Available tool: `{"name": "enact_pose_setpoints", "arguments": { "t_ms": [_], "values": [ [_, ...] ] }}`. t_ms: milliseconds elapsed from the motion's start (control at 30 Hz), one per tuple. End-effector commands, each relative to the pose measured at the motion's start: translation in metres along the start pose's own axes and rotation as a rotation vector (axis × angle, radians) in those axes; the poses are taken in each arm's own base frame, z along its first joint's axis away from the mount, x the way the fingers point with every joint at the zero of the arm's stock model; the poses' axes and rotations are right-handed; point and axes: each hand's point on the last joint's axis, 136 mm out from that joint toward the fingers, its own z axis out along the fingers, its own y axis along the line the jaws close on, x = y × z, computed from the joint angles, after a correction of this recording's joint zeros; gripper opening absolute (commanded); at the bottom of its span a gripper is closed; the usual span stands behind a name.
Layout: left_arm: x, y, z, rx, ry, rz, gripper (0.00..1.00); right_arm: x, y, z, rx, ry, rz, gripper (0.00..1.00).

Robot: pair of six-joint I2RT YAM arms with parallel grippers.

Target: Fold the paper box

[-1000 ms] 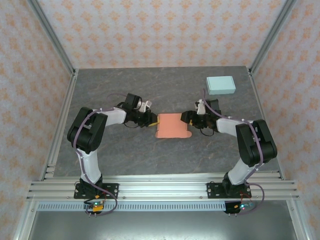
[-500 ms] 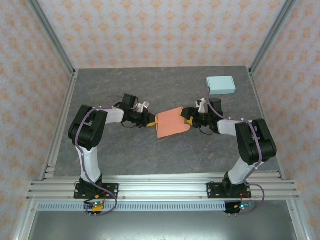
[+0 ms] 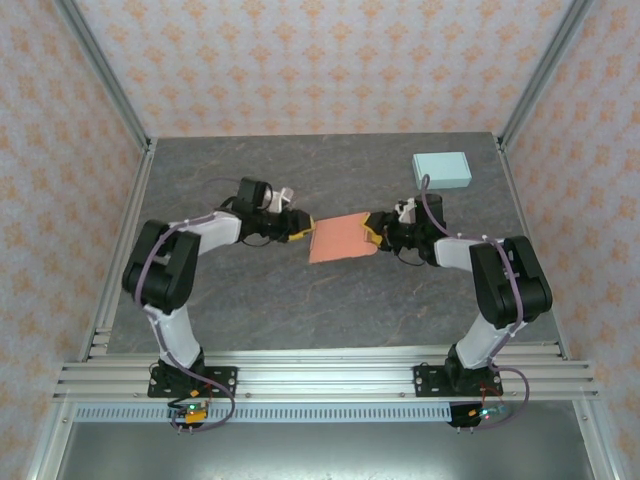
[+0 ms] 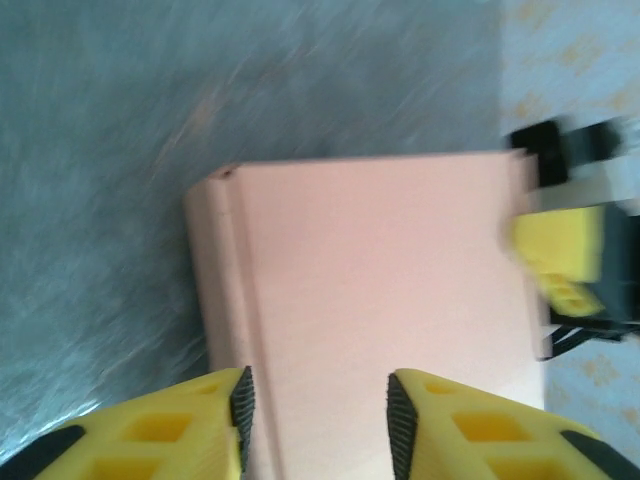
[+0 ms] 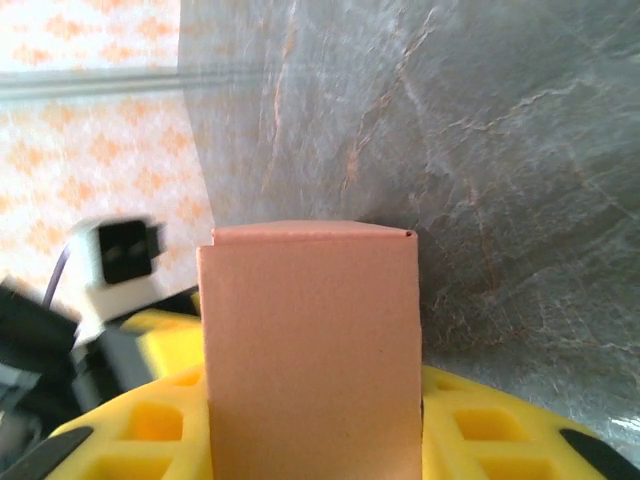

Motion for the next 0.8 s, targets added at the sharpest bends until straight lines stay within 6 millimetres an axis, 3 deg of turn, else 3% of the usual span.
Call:
{"name": "enact_pose_setpoints", "arguments": {
  "t_ms": [0,100,133,200,333,400,633,767],
  "values": [
    [-0.046,-0.064,-0.052,0.042,-0.328,0.344,0.49,-0.009,0.018,-0.012,-0.002,-0.072,0.137,0.36],
    [-0.043,-0.085,-0.073,-0.049,-0.458,0.63,0.75,0.006,0.011,-0.015,0.108,0.028,0.263,0.37],
    [-0.032,-0.091,-0.069,-0.05,-0.425,0.731,0.8,0.012,0.009,-0.015,0.133,0.069,0.3,0.37],
    [-0.009,-0.095,-0.057,-0.033,-0.296,0.896,1.0,0.024,0.007,-0.017,0.19,0.146,0.402,0.37],
    [-0.004,-0.083,-0.053,-0.051,-0.337,1.045,1.0,0.046,0.003,-0.028,0.28,0.322,0.599,0.41],
    [0.009,-0.079,-0.053,-0.024,-0.371,1.118,1.0,0.053,-0.002,-0.04,0.33,0.403,0.667,0.41],
    [0.055,-0.053,-0.049,-0.074,-0.338,1.216,0.98,0.05,-0.026,-0.058,0.359,0.449,0.801,0.37],
    [0.094,-0.047,-0.021,-0.086,-0.211,1.335,0.94,0.048,-0.036,-0.054,0.369,0.454,0.83,0.36]
  ]
}}
